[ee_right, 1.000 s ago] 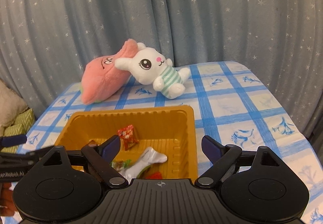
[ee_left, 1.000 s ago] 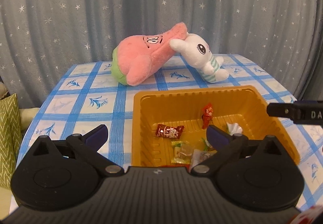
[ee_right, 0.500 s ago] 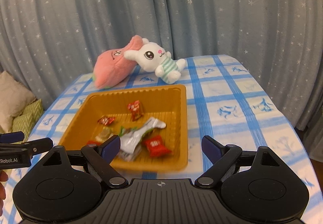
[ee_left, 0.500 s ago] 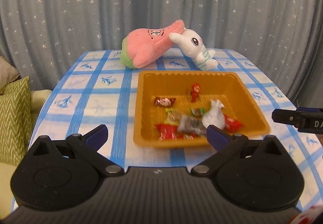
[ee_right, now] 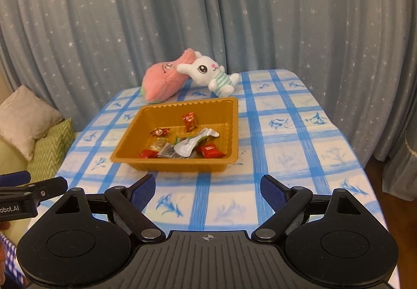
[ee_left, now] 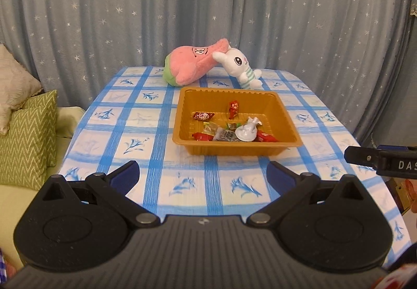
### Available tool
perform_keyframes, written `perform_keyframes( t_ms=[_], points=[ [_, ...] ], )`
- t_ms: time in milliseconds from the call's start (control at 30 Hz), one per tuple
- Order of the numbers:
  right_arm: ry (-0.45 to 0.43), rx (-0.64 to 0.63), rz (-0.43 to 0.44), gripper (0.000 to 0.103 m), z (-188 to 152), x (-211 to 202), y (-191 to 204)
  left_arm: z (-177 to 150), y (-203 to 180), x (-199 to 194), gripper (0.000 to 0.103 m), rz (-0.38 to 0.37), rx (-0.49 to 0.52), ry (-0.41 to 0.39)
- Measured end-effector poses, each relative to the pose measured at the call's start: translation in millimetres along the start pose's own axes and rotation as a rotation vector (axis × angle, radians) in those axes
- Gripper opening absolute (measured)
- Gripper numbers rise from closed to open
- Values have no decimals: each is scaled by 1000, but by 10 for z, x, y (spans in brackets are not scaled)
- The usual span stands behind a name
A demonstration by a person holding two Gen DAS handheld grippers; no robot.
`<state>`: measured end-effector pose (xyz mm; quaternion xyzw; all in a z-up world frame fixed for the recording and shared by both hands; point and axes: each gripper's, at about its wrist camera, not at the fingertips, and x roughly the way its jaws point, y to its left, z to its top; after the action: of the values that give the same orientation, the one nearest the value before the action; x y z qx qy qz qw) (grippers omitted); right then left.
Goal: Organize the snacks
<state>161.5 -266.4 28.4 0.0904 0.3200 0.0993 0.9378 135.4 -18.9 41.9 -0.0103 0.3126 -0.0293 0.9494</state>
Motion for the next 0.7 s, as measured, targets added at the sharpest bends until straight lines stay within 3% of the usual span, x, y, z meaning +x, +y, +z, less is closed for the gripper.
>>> perform_keyframes(
  t_ms=[300,700],
  points=[
    [-10,-18,-4,87,-142,-584,105,-168,-74,-487,103,12,-7,4],
    [8,-23,-11,87,-553,-950,147,-455,-108,-772,103,27,-29,43]
  ],
)
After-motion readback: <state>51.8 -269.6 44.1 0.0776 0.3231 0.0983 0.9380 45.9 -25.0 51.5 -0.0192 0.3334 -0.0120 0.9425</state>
